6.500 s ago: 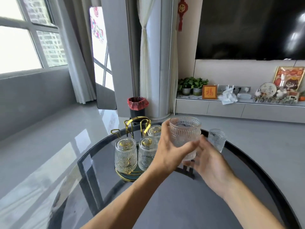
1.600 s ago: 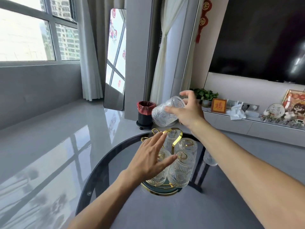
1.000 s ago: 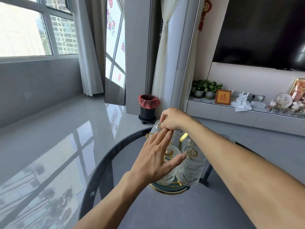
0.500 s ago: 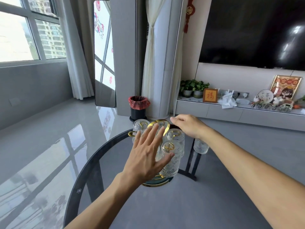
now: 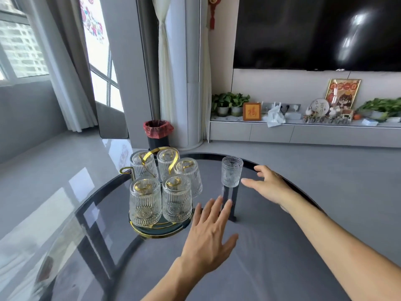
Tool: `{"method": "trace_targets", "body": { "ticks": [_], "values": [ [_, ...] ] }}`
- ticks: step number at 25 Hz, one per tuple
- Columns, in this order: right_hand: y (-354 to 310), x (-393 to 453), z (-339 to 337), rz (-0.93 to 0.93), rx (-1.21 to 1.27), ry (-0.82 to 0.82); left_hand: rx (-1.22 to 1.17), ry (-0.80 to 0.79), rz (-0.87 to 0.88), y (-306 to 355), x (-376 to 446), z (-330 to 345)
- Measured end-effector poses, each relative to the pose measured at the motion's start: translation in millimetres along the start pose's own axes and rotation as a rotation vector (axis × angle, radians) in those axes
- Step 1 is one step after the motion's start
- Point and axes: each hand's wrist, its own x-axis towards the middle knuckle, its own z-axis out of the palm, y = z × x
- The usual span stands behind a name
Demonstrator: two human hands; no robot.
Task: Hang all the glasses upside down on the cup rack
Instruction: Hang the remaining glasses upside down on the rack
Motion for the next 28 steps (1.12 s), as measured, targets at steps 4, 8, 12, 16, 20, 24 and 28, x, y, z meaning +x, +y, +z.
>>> {"method": "trace_targets", "body": {
  "ticks": [4,8,12,16,20,24,28],
  "values": [
    [21,26,24,0.016,0.057,0.034,-0.013,-0.053,-0.043,-10,8,25],
    [32,56,60,0.03,0.167,0.099,-0.042,-0.063,-0.055,-24,22,46],
    [45,74,88,-0.063,0.172,0.238,-0.03,-0.186,-0.101,-39,41,66],
    [55,99,103,-0.054,0.251,0.275,0.053,-0.338,-0.097,-40,50,74],
    [51,118,118,-0.04,0.281,0.275,0.052,-0.342,-0.111,-39,48,72],
    [49,119,122,-0.07,0.23,0.345,0.056,-0.332,-0.109,-40,50,75],
    [58,93,117,-0.051,0.206,0.309,0.0,-0.295,-0.132,-39,49,70]
  ]
}}
